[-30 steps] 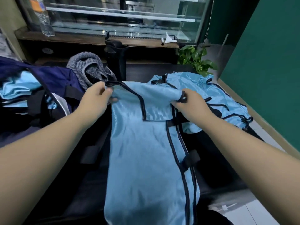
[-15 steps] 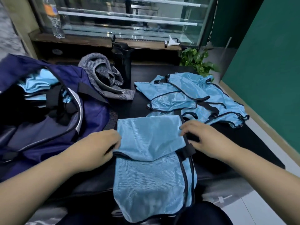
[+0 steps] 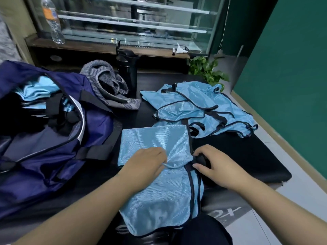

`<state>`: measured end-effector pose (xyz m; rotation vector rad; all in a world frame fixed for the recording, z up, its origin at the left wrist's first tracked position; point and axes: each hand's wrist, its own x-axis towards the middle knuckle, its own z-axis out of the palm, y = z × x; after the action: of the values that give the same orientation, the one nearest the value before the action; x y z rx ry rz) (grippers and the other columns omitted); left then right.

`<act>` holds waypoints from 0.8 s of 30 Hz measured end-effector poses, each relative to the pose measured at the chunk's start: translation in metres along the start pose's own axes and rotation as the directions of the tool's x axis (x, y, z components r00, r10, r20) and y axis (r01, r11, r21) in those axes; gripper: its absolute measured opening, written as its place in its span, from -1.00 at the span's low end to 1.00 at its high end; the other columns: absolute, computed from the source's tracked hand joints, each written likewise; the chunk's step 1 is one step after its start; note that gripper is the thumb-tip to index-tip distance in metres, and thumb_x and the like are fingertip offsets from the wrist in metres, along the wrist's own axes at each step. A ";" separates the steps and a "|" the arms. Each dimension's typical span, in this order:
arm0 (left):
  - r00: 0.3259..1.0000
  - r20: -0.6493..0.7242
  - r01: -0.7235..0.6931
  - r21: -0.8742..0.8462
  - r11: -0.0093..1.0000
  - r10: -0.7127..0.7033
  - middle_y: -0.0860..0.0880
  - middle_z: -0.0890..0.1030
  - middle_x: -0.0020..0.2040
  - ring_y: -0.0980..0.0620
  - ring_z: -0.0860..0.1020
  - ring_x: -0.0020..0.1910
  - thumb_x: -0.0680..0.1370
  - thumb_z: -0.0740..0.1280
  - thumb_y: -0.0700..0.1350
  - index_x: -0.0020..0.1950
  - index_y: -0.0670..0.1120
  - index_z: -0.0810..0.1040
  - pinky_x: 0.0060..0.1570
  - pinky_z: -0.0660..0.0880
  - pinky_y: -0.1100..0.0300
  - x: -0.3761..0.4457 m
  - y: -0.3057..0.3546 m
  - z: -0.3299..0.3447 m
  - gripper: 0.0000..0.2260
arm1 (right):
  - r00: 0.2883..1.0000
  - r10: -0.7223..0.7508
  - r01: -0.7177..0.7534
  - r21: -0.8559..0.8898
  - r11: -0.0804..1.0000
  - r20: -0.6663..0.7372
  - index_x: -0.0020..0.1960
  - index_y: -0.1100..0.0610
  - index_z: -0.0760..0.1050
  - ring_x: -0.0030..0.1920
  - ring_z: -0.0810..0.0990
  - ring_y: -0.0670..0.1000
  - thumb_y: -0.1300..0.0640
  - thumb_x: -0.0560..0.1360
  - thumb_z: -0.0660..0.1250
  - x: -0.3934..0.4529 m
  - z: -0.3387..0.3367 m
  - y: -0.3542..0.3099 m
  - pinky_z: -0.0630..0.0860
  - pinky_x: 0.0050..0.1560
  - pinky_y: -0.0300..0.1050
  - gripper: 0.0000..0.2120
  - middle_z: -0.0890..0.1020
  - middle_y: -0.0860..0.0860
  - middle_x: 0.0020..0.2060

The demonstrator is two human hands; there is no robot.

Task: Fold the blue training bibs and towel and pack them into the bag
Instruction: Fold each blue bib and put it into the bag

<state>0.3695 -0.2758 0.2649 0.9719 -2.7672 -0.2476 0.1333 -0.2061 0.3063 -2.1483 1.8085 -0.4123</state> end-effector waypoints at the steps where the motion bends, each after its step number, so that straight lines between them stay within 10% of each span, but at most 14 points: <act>1: 1.000 0.008 -0.014 -0.007 1.000 0.014 0.04 0.51 0.07 -0.03 0.51 0.07 0.54 0.00 0.07 -0.03 0.00 0.39 0.02 0.41 0.07 0.001 -0.001 0.000 -0.76 | 0.999 0.022 -0.022 0.018 1.000 -0.030 0.00 -0.03 0.43 -0.14 0.45 -0.17 0.03 0.51 0.36 -0.001 0.002 0.002 0.35 -0.11 -0.32 -0.87 0.45 -0.19 -0.12; 7: 0.999 0.025 0.035 -0.159 0.987 -0.031 0.13 0.35 0.41 0.14 0.21 0.43 0.65 0.07 -0.03 0.07 0.07 0.27 0.37 0.02 0.29 -0.012 0.006 0.007 -0.96 | 0.953 0.285 -0.275 0.100 0.956 -0.102 -0.19 0.16 0.43 -0.10 0.41 -0.02 0.14 0.46 0.31 0.000 0.014 0.008 0.30 -0.15 -0.20 -0.88 0.46 -0.02 -0.21; 12: 0.994 0.103 0.058 -0.140 0.989 -0.044 0.24 0.22 0.46 0.22 0.04 0.50 0.54 -0.16 0.29 0.46 0.24 0.23 0.37 -0.19 0.35 -0.010 0.009 0.004 -0.47 | 0.900 0.431 -0.428 0.055 0.902 -0.068 -0.12 0.05 0.42 0.05 0.41 0.04 0.07 0.44 0.34 0.007 0.014 0.005 0.42 0.07 -0.03 -0.89 0.39 -0.08 -0.14; 18: 0.989 0.150 0.016 -0.044 0.999 -0.009 0.23 0.04 0.54 0.33 -0.22 0.43 0.45 -0.31 0.36 0.50 0.26 0.14 0.40 -0.31 0.23 -0.005 0.011 0.006 -0.34 | 0.965 0.229 -0.248 -0.163 0.955 -0.127 0.26 0.00 0.38 0.23 0.30 0.01 0.17 0.48 0.16 0.017 0.005 -0.018 0.25 0.16 -0.09 -0.64 0.42 -0.07 0.19; 24: 0.972 0.235 0.037 -0.088 0.995 -0.016 0.19 -0.13 0.55 0.19 -0.25 0.51 0.62 -0.12 0.19 0.53 0.21 0.06 0.47 -0.31 0.13 -0.004 0.020 0.005 -0.54 | 0.996 -0.084 0.080 -0.197 0.977 -0.015 -0.13 0.09 0.52 -0.07 0.45 -0.02 -0.02 0.49 -0.07 0.021 0.016 -0.036 0.31 0.04 -0.12 -0.59 0.55 -0.06 -0.18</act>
<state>0.3595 -0.2576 0.2638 1.0166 -2.9225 -0.5207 0.1759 -0.2202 0.3067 -2.3660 1.8466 -0.2890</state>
